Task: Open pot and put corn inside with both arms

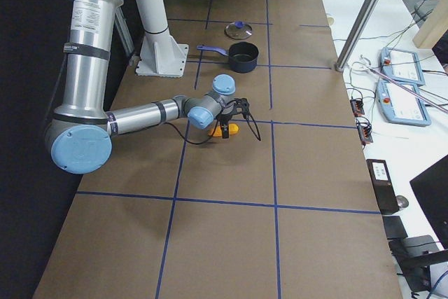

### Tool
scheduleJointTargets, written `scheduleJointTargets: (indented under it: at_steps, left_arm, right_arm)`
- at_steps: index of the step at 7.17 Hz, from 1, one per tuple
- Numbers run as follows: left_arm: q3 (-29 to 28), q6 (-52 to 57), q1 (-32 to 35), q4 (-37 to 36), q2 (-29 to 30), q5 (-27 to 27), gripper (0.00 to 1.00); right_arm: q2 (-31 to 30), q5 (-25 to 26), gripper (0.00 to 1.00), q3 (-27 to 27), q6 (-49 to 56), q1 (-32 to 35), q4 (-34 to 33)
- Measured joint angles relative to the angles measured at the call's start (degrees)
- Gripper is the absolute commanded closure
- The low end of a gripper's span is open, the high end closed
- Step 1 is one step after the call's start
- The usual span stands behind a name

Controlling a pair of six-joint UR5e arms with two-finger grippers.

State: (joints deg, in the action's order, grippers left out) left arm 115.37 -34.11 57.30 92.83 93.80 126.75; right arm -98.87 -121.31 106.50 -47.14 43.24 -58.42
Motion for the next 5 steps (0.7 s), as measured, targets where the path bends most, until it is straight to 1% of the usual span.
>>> scheduleJointTargets:
  at_steps: [1,2,3,4,5]
  left_arm:
    - [0.04,0.0,0.04,-0.01,-0.07,-0.01,0.01]
    - [0.16,-0.01,0.07,-0.02,-0.19,-0.01,0.01]
    - [0.38,-0.05,0.11,-0.02,-0.47,-0.01,0.01]
    - [0.62,-0.07,0.13,-0.02,-0.77,-0.01,0.01]
    - [0.69,-0.08,0.13,-0.02,-0.91,-0.01,0.01]
  right_arm:
    - [0.24,0.85,0.03,-0.78,-0.02,-0.93,0.1]
    - [0.75,1.43,0.16,-1.56,-0.04,-1.56,0.14]
    - [1.94,1.76,0.78,-2.72,-0.08,-1.98,0.15]
    - [3.05,1.8,1.0,-3.74,-0.16,-2.09,0.15]
    - [3.45,1.66,1.0,-4.16,-0.11,-2.06,0.15]
